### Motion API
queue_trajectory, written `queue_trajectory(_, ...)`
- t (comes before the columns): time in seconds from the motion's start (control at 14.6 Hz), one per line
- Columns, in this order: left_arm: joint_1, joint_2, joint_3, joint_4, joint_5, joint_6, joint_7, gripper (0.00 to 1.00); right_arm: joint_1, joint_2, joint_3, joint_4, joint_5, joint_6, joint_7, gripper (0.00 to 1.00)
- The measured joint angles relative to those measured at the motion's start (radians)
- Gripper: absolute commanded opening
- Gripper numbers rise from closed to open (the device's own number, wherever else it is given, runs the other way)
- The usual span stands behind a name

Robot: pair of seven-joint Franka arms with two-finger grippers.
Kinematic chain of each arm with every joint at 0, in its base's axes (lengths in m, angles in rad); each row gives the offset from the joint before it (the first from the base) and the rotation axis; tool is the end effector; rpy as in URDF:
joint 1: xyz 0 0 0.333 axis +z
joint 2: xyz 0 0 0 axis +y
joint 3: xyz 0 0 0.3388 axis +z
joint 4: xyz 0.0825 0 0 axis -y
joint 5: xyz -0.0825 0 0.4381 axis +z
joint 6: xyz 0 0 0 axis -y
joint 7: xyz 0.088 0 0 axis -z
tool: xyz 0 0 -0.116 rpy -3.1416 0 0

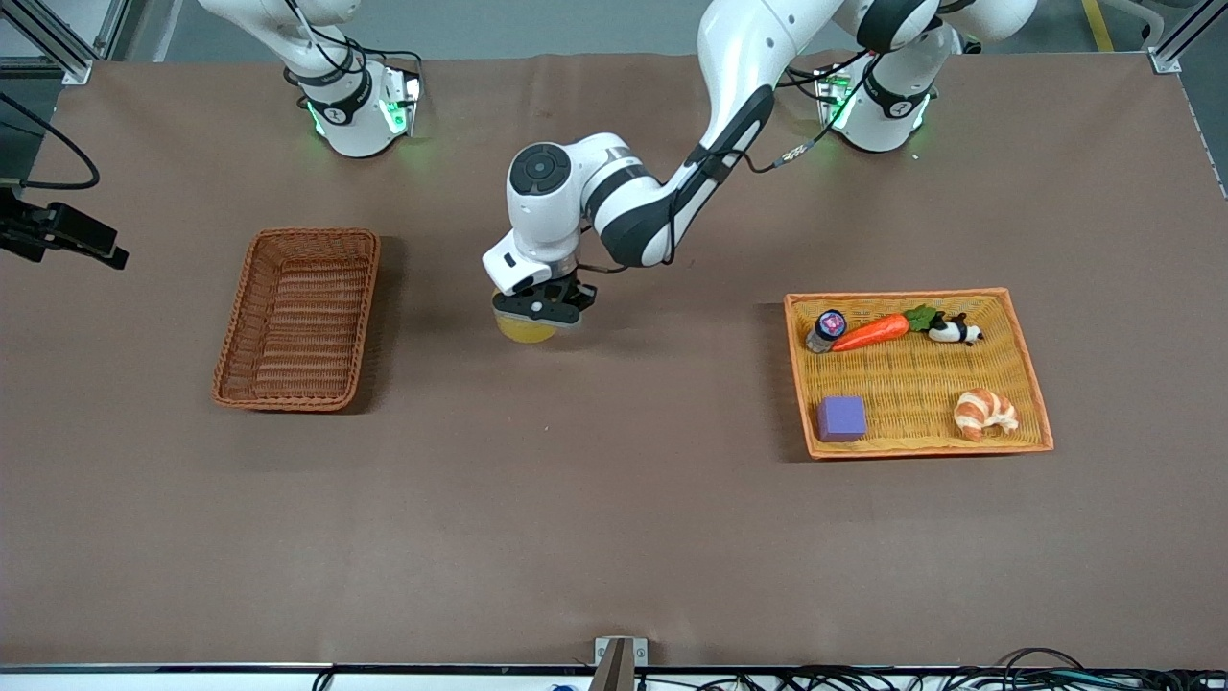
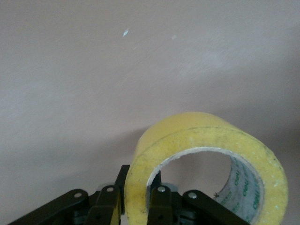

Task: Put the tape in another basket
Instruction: 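Lower the tape roll onto the table and open the left gripper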

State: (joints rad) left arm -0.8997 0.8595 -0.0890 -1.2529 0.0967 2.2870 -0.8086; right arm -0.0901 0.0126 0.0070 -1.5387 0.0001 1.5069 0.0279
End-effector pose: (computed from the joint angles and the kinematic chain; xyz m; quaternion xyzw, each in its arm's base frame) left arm 0.4778 -0.6854 0.2394 0.9910 -0.0996 0.0608 0.0652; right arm 0.6038 -0.0503 0.6420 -0.9982 0.0555 0.0222 0.0007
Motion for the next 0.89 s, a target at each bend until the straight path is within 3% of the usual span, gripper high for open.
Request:
queue_trajectory(0.07,0.004,0.025,0.0,0.004,0.0,0.037,0.006,0.35,0.0,0.0,0.0,0.0,0.0,0.0,0.0,1.0)
queue_trajectory(0.14,0.009,0.048,0.0,0.012,0.0,0.055,0.018,0.56,0.0,0.0,0.0,0.0,0.0,0.0,0.0,1.0)
queue_trajectory(0.48,0.032,0.07,0.002,0.043,-0.067,0.088,0.076,0.88,0.0,0.0,0.0,0.0,0.0,0.0,0.0,1.0)
queue_trajectory(0.68,0.065,0.013,0.003,0.066,-0.087,0.024,0.079,0.98,0.0,0.0,0.0,0.0,0.0,0.0,0.0,1.0)
queue_trajectory(0.89,0.114,-0.107,0.007,0.064,-0.087,-0.162,0.079,1.0,0.004,0.0,0.007,0.0,0.002,0.005,-0.004,1.0)
